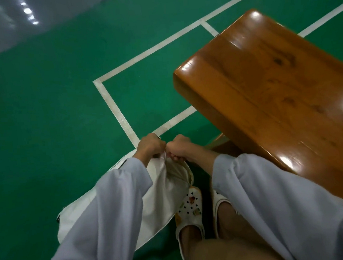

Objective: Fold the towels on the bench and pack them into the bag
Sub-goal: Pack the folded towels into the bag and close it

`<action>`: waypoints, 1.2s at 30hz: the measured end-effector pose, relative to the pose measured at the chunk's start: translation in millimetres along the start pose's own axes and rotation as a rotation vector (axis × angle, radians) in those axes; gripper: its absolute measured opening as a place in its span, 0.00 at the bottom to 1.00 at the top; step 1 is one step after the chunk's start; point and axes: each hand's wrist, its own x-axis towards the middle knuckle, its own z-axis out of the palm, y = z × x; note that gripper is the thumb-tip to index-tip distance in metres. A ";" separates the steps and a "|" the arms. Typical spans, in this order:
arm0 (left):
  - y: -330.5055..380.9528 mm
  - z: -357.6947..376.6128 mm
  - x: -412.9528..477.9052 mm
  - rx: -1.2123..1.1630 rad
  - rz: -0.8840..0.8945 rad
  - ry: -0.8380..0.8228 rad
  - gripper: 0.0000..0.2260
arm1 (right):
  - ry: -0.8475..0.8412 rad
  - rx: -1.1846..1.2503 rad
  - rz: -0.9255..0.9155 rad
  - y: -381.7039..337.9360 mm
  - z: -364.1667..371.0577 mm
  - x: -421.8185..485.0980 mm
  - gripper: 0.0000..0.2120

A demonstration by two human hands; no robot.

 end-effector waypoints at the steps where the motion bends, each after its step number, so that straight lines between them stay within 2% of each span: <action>1: -1.7 4.5 3.6 0.012 0.017 0.067 0.06 | 0.003 -0.016 0.012 1.9 0.7 1.0 0.10; 4: -1.7 10.0 14.1 0.027 0.029 0.167 0.06 | -0.037 -0.038 0.067 12.7 4.9 5.9 0.06; 5: -3.4 11.4 19.5 0.034 0.033 0.203 0.08 | -0.101 -0.051 0.113 20.0 4.3 7.8 0.06; 8: -8.4 18.2 27.3 0.110 0.052 0.313 0.12 | -0.366 -0.148 0.319 47.3 -8.7 8.1 0.15; 10: -10.4 24.1 30.8 0.177 0.064 0.327 0.12 | -0.464 -0.195 0.413 64.6 -16.6 6.6 0.15; 13: -6.4 29.3 23.5 0.308 0.098 0.386 0.15 | -0.498 -0.150 0.456 71.0 -15.7 7.9 0.15; 15: -4.1 31.5 11.3 0.493 0.120 0.424 0.22 | -0.506 -0.155 0.459 68.3 -14.8 7.1 0.15; 17: 1.1 33.1 -4.9 0.607 0.151 0.390 0.26 | -0.512 -0.189 0.449 66.4 -15.9 5.9 0.15; 19: 7.9 35.1 -13.7 0.612 0.142 0.310 0.26 | -0.525 -0.185 0.463 68.9 -16.4 3.6 0.15; 22: 22.2 48.7 -22.8 0.628 0.149 0.185 0.25 | -0.527 -0.040 0.464 73.6 -14.4 1.4 0.12; 25: 27.5 70.9 -32.3 0.553 0.122 0.062 0.13 | -0.485 0.094 0.428 75.1 -13.6 4.2 0.10; 29: 22.3 72.9 -34.2 0.433 0.109 0.058 0.05 | -0.457 0.061 0.414 71.0 -15.3 3.7 0.09; 36: 16.2 69.2 -29.4 0.382 0.114 0.097 0.11 | -0.530 -0.111 0.464 73.1 -15.0 0.4 0.09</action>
